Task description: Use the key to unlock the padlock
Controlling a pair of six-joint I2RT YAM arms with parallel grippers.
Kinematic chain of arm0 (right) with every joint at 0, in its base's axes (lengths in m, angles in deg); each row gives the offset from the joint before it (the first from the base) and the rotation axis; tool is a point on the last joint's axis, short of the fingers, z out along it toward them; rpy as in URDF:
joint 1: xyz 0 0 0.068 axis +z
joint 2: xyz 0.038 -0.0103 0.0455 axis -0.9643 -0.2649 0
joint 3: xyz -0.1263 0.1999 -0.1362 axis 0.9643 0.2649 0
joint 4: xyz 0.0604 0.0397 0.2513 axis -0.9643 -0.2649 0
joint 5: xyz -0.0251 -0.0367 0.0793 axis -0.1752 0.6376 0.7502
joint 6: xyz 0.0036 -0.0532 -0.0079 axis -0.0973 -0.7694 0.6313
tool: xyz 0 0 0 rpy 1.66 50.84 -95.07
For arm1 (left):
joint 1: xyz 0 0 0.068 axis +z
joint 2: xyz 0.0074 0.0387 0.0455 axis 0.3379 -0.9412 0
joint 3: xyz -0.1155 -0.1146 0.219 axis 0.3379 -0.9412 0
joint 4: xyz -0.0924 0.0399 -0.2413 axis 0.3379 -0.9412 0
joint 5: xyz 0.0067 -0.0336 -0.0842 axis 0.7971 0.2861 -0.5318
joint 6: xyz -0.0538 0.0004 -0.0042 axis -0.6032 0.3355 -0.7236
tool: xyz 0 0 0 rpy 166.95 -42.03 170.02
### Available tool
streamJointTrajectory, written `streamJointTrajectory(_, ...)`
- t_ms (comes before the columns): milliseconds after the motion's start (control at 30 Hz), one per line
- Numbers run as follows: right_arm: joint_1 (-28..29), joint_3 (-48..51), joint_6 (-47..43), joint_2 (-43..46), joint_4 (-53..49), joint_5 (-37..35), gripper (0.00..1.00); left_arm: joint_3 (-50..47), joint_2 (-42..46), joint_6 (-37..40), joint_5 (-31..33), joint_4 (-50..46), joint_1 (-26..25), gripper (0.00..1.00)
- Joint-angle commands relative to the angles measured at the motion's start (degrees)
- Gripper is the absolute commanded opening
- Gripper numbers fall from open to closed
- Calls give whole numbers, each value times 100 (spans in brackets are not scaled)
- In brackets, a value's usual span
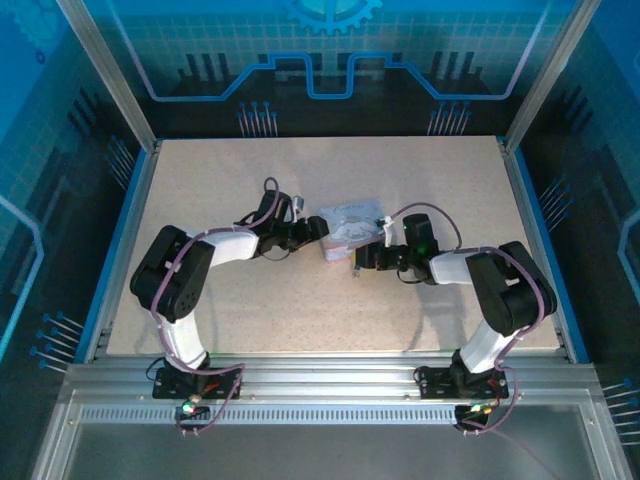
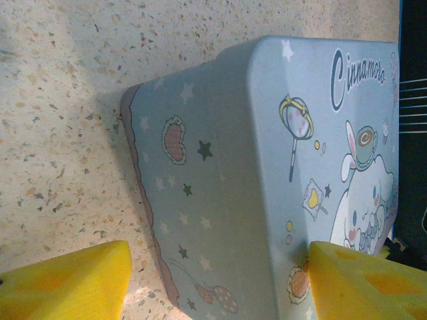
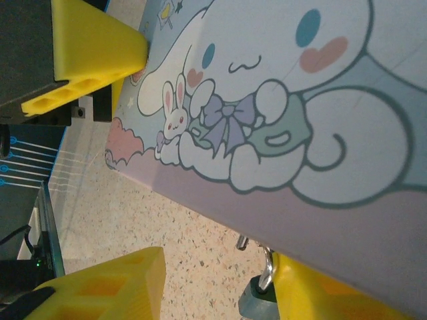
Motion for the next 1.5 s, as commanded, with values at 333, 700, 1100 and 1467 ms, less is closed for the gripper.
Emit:
streamJointTrajectory(333, -48, 33, -98, 43, -27, 149, 33, -233, -92, -3, 227, -682, -14, 70)
streamJointTrajectory(700, -77, 59, -125, 56, -117, 121, 25, -219, -93, 5, 243, -698, -8, 70)
streamJointTrajectory(1100, -88, 59, -61, 34, -112, 76, 4, -190, -83, 22, 251, -740, -15, 70)
streamJointTrajectory(1467, -100, 438, 886, 243, 731, -398, 0, -279, -13, 49, 293, -756, -14, 70)
